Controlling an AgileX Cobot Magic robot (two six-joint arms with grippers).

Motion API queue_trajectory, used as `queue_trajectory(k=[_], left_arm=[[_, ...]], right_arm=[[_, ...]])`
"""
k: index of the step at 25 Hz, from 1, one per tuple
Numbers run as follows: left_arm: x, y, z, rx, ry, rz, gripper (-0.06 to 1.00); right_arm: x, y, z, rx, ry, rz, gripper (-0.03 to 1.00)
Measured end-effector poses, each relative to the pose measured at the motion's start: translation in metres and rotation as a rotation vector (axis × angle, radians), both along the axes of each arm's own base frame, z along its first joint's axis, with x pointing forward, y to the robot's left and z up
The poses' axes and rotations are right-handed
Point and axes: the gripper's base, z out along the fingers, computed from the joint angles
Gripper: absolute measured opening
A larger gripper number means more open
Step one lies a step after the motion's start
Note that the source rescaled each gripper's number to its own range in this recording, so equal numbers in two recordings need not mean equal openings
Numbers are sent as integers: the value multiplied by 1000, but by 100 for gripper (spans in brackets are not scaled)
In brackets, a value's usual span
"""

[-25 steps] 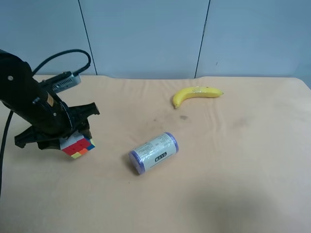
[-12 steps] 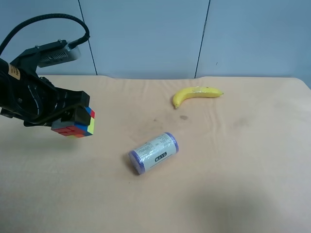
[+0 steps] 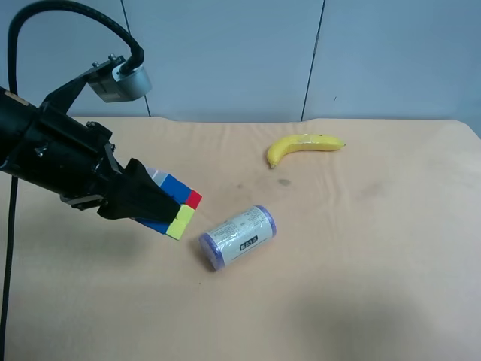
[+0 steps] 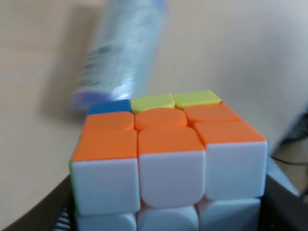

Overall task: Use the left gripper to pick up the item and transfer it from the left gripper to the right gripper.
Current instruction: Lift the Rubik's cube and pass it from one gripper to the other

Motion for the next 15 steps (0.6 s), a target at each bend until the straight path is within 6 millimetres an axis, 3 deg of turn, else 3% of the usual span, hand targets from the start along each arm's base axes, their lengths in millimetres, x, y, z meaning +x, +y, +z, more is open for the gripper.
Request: queue_trajectory(k=[9, 15], left_arm=[[-7, -10, 7, -76, -107, -225, 0], [-7, -11, 8, -74, -137, -259, 0]], right_arm=[[0, 0, 0, 0, 0, 0, 100], [0, 0, 0, 0, 0, 0, 100]])
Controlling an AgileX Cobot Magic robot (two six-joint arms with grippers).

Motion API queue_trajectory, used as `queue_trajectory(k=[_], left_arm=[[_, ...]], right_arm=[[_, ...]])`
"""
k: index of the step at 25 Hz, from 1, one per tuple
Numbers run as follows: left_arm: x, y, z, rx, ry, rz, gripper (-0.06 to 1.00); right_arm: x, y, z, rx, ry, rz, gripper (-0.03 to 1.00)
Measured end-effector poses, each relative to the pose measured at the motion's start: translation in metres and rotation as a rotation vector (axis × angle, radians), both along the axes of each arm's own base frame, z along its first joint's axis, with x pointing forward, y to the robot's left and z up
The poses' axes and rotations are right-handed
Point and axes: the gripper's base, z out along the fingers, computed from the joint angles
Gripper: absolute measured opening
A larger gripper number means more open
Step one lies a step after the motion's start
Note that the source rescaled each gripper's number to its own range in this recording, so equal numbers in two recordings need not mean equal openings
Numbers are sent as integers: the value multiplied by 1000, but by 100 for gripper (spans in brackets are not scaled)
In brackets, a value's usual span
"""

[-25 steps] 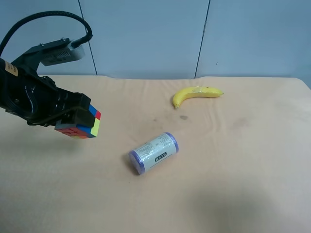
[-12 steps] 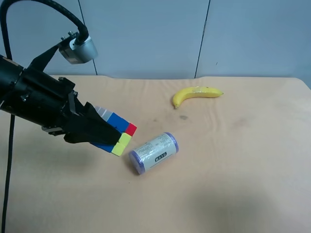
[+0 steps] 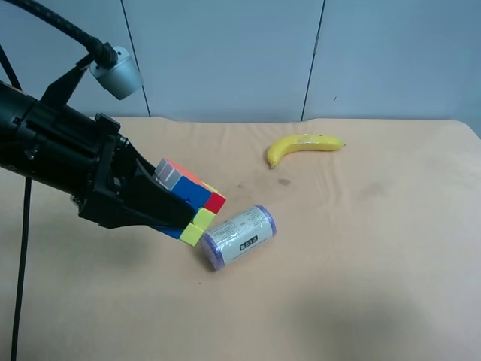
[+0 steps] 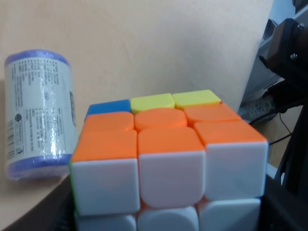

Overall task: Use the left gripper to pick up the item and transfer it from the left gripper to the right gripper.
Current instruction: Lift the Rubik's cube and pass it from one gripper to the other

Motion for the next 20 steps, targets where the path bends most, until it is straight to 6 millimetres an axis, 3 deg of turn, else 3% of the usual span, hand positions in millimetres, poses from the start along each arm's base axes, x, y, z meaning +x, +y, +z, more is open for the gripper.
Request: queue_trajectory(k=[20], left_arm=[[-4, -13, 16, -202, -105, -131, 0]], right_arm=[[0, 0, 0, 7, 0, -7, 100]])
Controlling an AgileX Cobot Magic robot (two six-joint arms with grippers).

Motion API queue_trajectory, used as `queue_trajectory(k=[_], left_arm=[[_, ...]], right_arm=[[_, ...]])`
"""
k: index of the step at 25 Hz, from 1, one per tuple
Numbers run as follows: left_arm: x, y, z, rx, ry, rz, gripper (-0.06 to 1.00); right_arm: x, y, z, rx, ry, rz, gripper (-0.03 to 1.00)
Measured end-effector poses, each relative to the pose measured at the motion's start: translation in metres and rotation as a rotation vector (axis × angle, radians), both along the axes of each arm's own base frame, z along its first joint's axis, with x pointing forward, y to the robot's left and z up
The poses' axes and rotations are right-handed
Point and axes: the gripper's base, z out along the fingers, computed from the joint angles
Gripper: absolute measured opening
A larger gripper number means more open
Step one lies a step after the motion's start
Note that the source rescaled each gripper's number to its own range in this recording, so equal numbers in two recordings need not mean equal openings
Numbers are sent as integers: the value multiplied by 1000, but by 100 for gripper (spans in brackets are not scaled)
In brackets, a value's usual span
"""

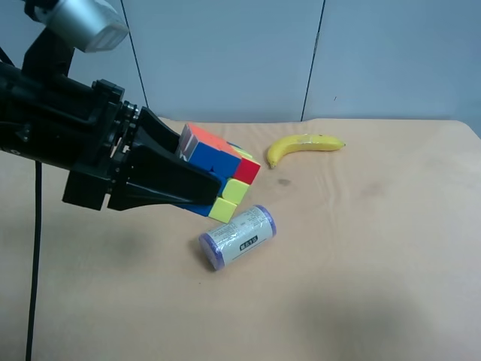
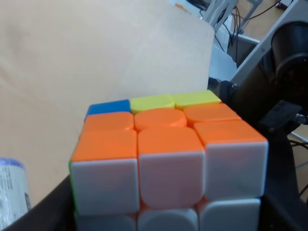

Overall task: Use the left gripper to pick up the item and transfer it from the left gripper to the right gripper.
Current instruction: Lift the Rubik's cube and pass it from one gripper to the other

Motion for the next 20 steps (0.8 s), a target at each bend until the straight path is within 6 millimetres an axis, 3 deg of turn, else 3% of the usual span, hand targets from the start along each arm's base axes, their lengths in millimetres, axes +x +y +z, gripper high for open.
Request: queue_trajectory(k=[9, 16, 20], left_arm=[[-1, -2, 3, -20, -105, -63, 0], [1, -4, 9, -87, -145, -59, 0], [2, -6, 13, -127, -173, -53, 0]], right_arm=[[7, 8, 4, 90, 42, 57, 100], [52, 26, 48, 299, 127, 177, 100], [80, 41, 61, 420, 151, 315, 100]])
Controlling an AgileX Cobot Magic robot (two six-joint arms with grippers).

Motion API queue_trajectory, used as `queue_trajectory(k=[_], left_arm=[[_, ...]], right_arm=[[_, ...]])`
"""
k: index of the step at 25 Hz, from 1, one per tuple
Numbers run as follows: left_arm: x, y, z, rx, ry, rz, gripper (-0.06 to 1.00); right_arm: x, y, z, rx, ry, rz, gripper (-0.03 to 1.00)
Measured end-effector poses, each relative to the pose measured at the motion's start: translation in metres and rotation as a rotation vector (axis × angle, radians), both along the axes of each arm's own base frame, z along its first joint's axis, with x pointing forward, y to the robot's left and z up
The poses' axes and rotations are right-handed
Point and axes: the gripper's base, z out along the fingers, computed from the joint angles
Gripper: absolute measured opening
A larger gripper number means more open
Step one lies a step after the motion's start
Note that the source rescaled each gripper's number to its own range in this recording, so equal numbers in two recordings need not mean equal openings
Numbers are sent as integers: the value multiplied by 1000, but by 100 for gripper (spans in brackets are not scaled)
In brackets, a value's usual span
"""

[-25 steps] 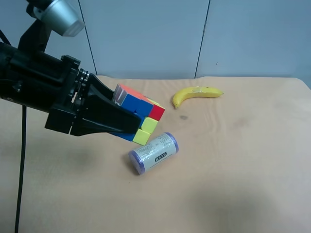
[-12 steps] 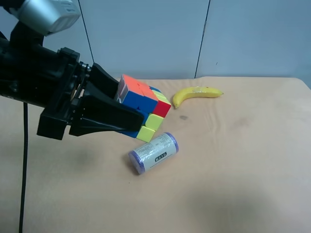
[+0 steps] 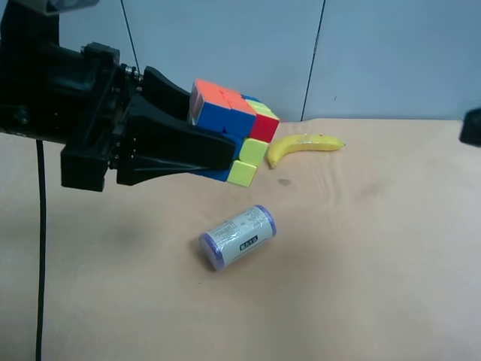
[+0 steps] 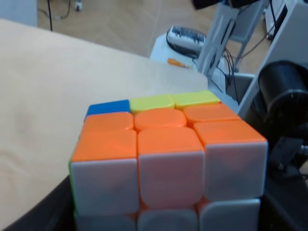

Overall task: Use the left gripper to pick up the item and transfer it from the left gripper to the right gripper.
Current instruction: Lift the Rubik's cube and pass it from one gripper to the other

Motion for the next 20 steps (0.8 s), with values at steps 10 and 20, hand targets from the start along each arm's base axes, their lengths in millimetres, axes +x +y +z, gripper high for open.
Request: queue_trajectory(k=[10, 20], left_arm=[[5, -2, 13, -130, -74, 37, 0], [6, -3, 15, -141, -146, 32, 0]], right_arm=[[36, 25, 22, 382, -81, 215, 100], [68, 32, 28, 642, -71, 316, 100]])
